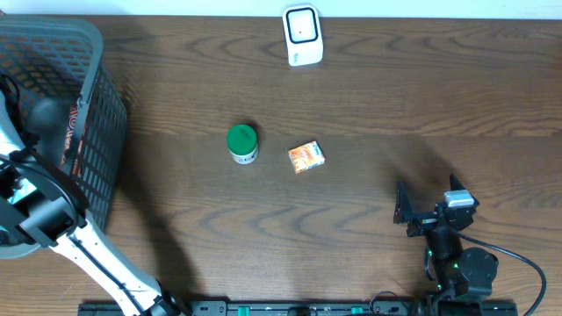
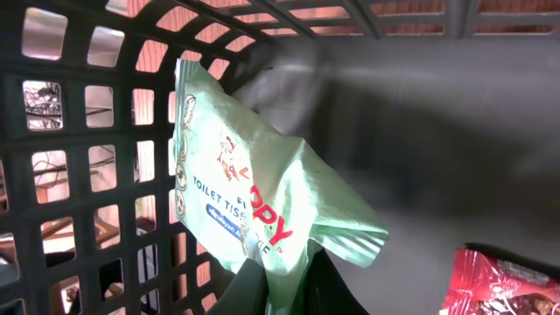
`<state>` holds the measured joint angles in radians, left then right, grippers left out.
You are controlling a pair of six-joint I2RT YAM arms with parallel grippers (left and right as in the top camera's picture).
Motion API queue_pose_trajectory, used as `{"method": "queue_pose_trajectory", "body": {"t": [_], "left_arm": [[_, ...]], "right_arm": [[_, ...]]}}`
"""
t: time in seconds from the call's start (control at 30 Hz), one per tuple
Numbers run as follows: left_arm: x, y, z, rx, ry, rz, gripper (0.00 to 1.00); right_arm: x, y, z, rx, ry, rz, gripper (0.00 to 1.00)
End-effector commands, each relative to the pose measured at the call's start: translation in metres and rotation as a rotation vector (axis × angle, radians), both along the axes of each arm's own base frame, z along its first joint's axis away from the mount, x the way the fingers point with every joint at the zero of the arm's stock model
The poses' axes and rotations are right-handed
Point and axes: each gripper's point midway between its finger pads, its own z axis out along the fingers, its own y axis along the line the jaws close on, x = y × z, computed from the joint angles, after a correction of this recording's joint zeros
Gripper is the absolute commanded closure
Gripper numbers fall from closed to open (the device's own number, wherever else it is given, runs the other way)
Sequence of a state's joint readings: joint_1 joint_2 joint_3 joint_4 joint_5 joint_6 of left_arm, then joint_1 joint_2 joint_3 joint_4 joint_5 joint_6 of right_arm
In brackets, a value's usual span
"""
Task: Scan the item barcode
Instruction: 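Lift the wipes pack out and carry it under the scanner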
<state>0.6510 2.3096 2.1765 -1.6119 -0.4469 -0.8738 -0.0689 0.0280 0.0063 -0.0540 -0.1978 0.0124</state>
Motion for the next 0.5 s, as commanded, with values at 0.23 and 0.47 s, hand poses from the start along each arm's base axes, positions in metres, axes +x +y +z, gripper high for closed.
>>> {"method": "queue_pose_trajectory", "body": {"t": [0.23, 0.47], "left_arm": [[0.026, -0.015, 0.109, 0.014, -0.384, -0.103, 0.93], [0.057, -0.071, 0.196, -0.023, -0.812, -0.208, 0.93]], "right_arm": [[0.0, 0.002, -0.001, 0.01, 0.004, 0.01, 0.01], [0.0, 0.002, -0.001, 0.01, 0.004, 0.01, 0.01]]}}
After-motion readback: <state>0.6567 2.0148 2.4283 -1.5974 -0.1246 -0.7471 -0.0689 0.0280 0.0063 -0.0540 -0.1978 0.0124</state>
